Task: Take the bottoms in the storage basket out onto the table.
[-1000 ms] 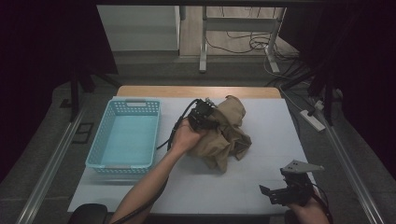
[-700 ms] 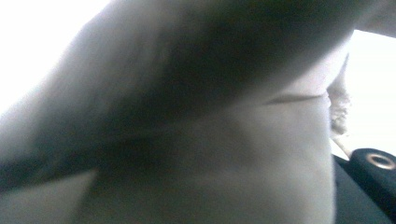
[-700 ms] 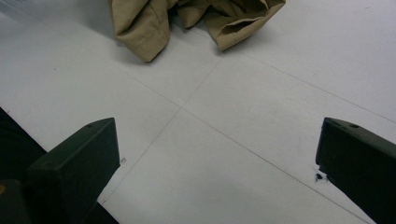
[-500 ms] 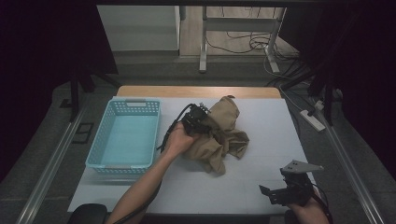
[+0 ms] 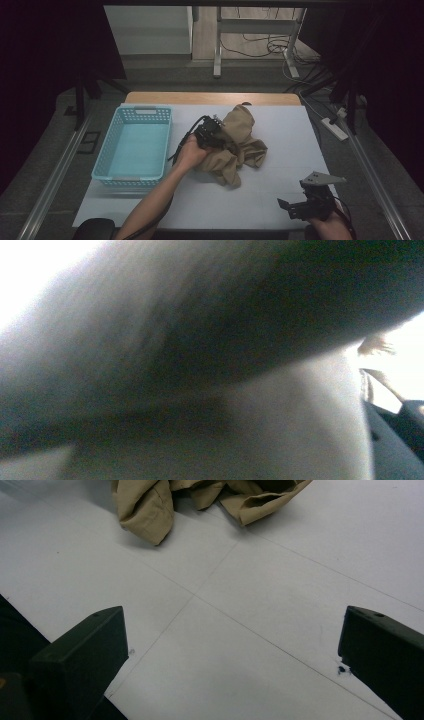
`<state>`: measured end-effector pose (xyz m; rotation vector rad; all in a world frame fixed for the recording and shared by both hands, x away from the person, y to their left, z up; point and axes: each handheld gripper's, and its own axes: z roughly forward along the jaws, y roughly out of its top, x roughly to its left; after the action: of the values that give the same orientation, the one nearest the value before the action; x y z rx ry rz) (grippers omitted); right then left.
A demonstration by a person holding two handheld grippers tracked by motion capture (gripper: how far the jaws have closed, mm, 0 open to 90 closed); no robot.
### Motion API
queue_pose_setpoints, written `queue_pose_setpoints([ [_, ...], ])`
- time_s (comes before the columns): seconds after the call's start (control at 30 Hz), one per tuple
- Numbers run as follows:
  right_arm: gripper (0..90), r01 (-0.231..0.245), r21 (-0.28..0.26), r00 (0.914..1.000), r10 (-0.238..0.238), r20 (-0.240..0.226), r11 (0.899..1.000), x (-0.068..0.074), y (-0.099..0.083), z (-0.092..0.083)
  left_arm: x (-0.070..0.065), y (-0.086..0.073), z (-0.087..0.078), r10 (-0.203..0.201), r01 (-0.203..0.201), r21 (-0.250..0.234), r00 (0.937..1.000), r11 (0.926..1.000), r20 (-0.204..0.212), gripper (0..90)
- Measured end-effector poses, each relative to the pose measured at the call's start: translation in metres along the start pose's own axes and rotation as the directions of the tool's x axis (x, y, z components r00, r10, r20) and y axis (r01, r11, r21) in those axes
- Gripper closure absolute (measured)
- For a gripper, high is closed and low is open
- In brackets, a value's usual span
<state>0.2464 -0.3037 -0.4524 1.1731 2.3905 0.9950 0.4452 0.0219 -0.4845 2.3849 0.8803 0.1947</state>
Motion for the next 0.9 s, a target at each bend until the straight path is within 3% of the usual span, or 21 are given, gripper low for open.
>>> queue_pose_setpoints([
  [0.27,0.1,-0.002,0.001,1.0,0.002,-0.002,1.0,0.0,0.0,0.0002,-0.0026,0.0002,0.005,0.021,-0.021,-0.002,0.9997,0.9998,0.013,48.5],
  [0.6,0.1,-0.001,0.001,1.0,0.001,-0.002,1.0,-0.0002,0.0001,0.0002,-0.0001,0.001,0.0036,0.002,0.0,-0.035,0.9979,0.9994,0.065,27.2],
  [0.7,0.1,-0.002,0.002,1.0,0.002,-0.003,1.0,-0.0002,0.0001,0.0002,0.0011,0.0005,0.003,-0.018,0.022,-0.041,0.9967,0.9989,0.079,25.0],
  [0.9,0.1,-0.003,0.004,1.0,0.003,-0.003,1.0,-0.0003,0.0001,0.0004,0.003,-0.0004,0.0019,-0.023,0.029,-0.058,0.9942,0.9979,0.105,19.3],
])
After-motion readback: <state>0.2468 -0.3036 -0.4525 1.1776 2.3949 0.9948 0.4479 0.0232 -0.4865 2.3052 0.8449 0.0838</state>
